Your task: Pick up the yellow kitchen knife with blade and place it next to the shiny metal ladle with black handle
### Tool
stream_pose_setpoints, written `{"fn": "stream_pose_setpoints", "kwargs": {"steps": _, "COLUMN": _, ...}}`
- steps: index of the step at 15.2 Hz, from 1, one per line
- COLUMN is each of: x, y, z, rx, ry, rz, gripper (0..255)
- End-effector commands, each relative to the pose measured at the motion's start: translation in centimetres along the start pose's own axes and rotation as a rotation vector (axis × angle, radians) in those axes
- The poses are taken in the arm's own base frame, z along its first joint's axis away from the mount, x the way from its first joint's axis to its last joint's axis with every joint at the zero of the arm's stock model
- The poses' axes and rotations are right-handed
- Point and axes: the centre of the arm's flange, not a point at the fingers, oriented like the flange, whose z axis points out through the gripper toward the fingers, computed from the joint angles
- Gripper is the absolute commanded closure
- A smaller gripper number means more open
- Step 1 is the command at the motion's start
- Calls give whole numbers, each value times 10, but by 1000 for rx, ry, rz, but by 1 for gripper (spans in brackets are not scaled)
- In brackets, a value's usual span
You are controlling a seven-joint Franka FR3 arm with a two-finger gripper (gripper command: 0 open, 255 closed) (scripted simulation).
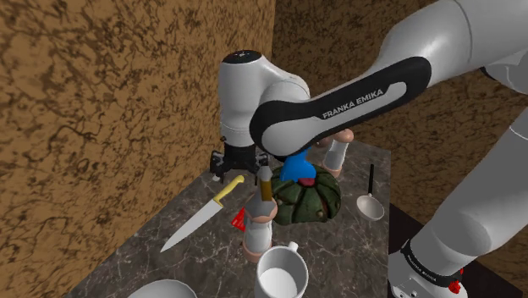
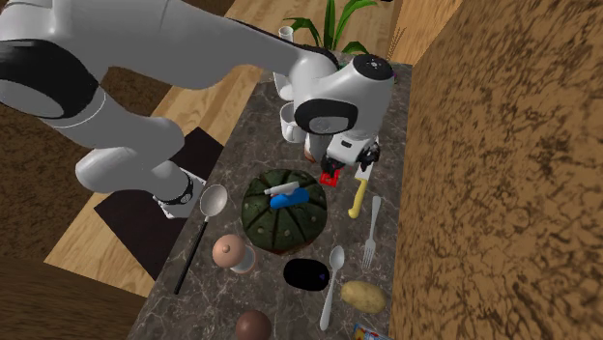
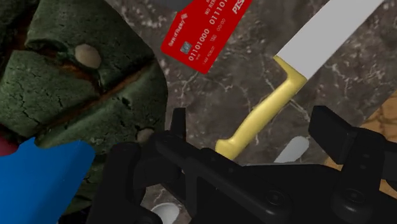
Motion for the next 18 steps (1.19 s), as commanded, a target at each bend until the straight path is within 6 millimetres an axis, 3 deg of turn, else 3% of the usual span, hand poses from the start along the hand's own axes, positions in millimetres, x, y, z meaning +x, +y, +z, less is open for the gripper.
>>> {"fn": "stream_pose_setpoints", "kwargs": {"steps": 1, "x": -1, "y": -26, "z": 14, "rx": -1, "ry": 1, "rz": 49, "gripper": 0}}
{"fn": "stream_pose_setpoints", "kwargs": {"steps": 5, "x": 1, "y": -71, "z": 38, "rx": -7, "ry": -2, "rz": 128, "gripper": 0}}
{"fn": "stream_pose_setpoints", "kwargs": {"steps": 12, "x": 1, "y": -70, "z": 75, "rx": -7, "ry": -2, "rz": 128, "gripper": 0}}
{"fn": "stream_pose_setpoints", "kwargs": {"steps": 18, "x": 1, "y": -70, "z": 78, "rx": -7, "ry": -2, "rz": 128, "gripper": 0}}
